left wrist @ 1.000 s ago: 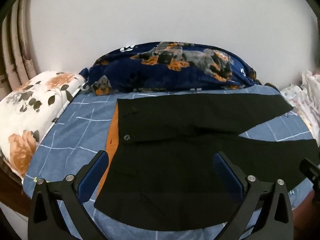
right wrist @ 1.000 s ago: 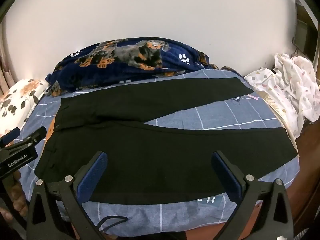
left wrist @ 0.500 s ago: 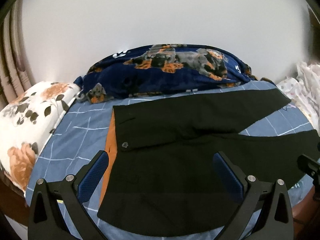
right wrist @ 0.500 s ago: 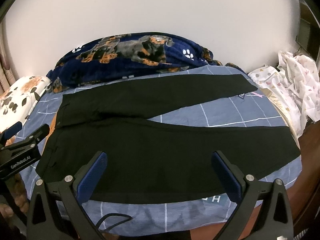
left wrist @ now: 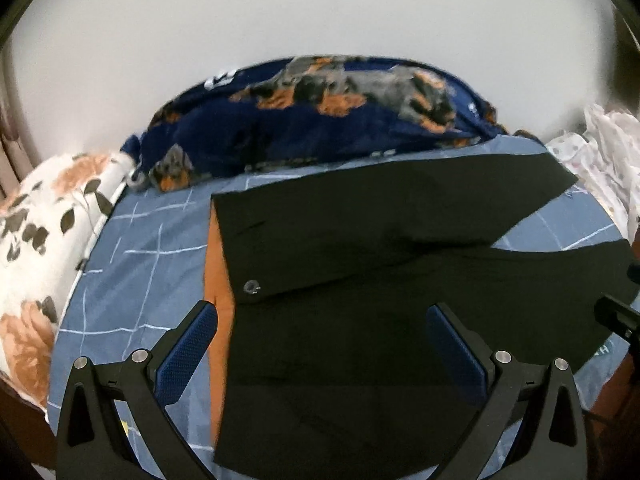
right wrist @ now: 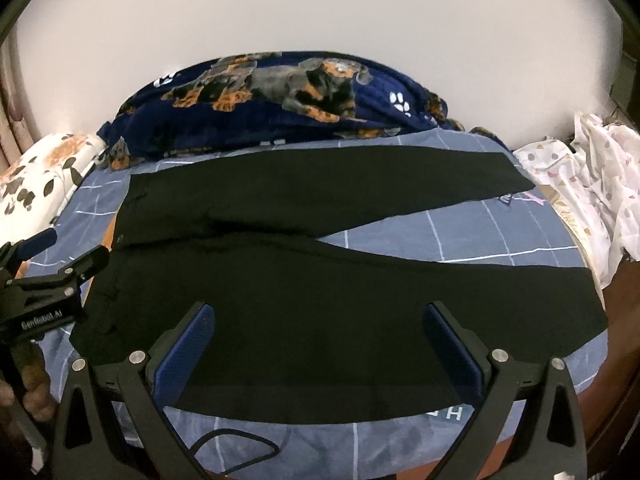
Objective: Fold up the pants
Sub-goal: 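Position both grippers above the black trousers' waistband and legs, then grasp a trouser leg hem with the right gripper and lift it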
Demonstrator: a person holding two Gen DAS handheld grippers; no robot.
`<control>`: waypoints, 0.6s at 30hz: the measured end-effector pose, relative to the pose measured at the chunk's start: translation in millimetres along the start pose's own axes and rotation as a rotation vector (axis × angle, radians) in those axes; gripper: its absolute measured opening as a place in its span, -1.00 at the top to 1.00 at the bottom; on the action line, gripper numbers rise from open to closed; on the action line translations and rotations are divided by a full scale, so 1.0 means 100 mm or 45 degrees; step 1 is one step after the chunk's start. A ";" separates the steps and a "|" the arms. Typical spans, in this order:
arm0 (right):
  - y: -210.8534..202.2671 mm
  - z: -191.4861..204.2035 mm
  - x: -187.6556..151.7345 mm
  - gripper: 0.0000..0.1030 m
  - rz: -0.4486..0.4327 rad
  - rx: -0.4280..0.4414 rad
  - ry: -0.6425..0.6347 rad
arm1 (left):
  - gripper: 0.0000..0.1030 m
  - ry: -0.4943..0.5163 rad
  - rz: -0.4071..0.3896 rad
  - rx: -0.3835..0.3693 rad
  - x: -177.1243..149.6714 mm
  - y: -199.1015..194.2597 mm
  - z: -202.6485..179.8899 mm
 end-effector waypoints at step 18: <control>0.72 -0.05 0.03 -1.00 0.205 -0.005 0.049 | -0.80 -0.047 0.211 -0.274 0.89 1.64 1.32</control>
Point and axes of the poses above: each gripper's, at about its wrist camera, not at the fingertips, and y roughly the way its jaws point, z to its left, x to its top, the point moved 8 cm from there along y, roughly the way its jaws point, and after that the axes turned 9 degrees about z, right-handed, at the moved point
